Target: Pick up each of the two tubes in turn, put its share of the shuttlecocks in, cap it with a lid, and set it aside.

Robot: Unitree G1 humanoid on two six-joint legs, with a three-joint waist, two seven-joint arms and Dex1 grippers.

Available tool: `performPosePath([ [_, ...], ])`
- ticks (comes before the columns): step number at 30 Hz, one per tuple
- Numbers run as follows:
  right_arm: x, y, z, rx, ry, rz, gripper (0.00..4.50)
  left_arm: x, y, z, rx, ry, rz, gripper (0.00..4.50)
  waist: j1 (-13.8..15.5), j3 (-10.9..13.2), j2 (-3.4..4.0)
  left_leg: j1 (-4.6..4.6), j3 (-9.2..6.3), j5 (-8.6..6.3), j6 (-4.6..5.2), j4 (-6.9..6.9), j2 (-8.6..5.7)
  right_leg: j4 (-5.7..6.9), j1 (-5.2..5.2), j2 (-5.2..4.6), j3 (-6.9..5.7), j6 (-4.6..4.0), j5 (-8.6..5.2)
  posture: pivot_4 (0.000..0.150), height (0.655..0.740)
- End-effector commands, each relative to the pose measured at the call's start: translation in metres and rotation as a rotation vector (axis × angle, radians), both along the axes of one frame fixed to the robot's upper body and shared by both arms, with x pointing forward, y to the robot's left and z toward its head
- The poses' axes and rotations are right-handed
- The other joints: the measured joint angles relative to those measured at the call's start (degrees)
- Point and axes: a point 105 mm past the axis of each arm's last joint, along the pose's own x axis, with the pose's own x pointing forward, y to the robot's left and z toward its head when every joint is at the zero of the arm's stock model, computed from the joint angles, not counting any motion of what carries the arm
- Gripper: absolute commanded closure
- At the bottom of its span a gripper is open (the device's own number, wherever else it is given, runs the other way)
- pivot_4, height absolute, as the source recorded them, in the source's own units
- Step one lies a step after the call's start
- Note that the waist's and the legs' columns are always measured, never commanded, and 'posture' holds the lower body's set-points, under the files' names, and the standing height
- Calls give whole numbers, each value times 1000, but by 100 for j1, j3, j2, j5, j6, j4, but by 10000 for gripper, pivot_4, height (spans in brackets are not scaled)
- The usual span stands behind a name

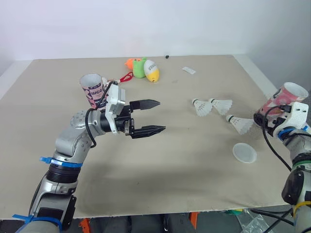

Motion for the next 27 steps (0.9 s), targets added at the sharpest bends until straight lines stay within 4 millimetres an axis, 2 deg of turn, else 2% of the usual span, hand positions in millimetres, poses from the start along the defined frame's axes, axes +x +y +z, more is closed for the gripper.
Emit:
performPosePath([
  [1, -4, -10, 26, -19, -70, 11, 284, 0, 1, 6, 1, -34, 12, 0, 0, 0, 0, 0, 0, 0, 0, 0, 0, 0, 0, 0, 0, 0, 0, 1500, 7323],
  [5, -15, -22, 31, -51, -70, 5, 284, 0, 1, 5, 5, -32, 10, 0, 4, 0, 0, 0, 0, 0, 0, 0, -1, 0, 0, -1, 0, 1, 0, 1500, 7323],
  [14, -55, -45, 34, -31, -75, 38, 284, 7, 12, 2, 26, -11, 49, 0, 10, 0, 0, 1, 0, 0, 0, 0, -4, 0, 1, -1, 4, 5, -1, 1500, 7323],
  [17, -60, -43, 38, -5, -103, 62, 284, 7, 17, 1, 25, 5, 55, 0, -10, -1, 2, 6, 5, 0, 0, 0, -4, 2, 2, 0, 8, 8, 1, 1500, 7323],
  [23, -63, -29, 36, -13, -91, 142, 284, 5, 23, -1, 28, 34, 71, 0, -20, 0, 1, 47, 34, 0, 0, 0, -3, 2, 29, 3, 37, 19, 9, 1500, 7323],
  [26, -76, -22, 50, -30, -126, 225, 284, 4, 39, -12, 57, 92, 148, 0, -17, -1, 2, 48, 40, 0, 0, -1, -1, 2, 27, 4, 43, 21, 7, 1500, 7323],
  [27, -83, -11, 57, -47, -145, 299, 284, 3, 46, -19, 67, 143, 184, 0, -14, -1, 2, 47, 42, 0, 0, -2, 0, 2, 25, 4, 44, 22, 6, 1500, 7323],
])
